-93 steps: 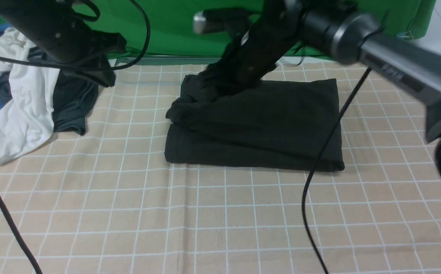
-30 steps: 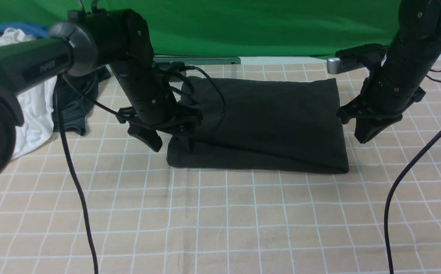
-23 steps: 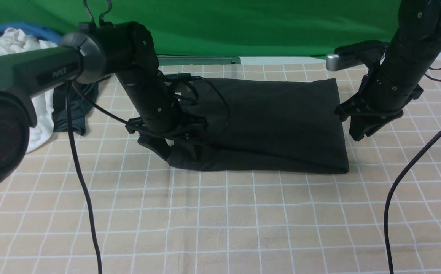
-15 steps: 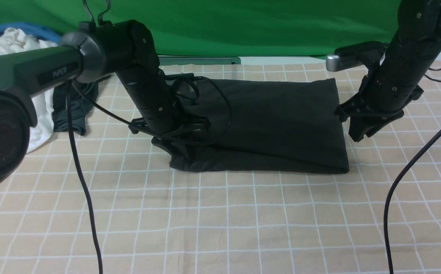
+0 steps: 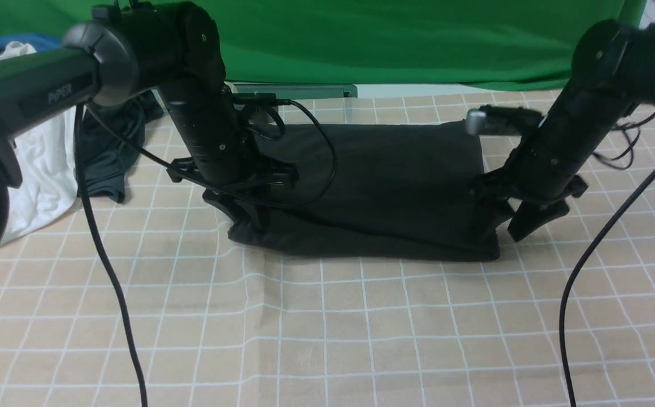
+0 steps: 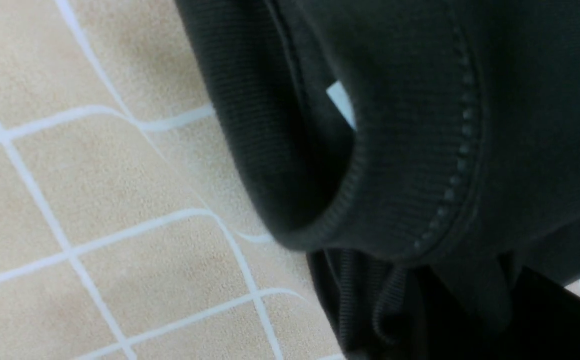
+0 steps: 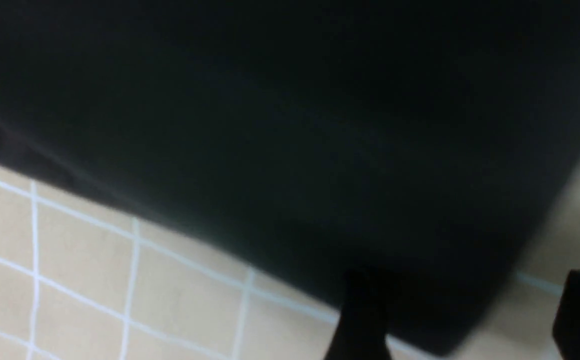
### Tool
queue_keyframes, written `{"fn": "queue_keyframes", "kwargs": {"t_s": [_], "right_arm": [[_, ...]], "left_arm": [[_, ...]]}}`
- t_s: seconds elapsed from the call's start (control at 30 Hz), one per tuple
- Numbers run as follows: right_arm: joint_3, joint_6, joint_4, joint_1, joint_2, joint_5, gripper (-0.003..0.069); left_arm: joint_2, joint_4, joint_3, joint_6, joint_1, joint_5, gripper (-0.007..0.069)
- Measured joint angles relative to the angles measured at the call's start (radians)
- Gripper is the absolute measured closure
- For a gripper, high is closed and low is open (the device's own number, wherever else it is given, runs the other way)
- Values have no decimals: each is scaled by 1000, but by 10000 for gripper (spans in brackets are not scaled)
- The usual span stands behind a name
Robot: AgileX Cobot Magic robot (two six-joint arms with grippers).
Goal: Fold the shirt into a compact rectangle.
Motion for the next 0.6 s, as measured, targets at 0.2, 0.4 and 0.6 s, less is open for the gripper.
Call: {"fn": "queue_keyframes", "kwargs": {"t_s": [0.2, 0.4, 0.6], "right_arm": [[-1, -37, 15, 10, 22, -20, 385], [0, -44, -8, 10, -14, -22, 552], [0, -36, -65, -2, -69, -1, 552]], "left_arm": [[0, -11, 1, 0, 0, -18, 517], [0, -31, 1, -2, 0, -36, 517], [0, -76, 2, -5, 0, -38, 517]]}}
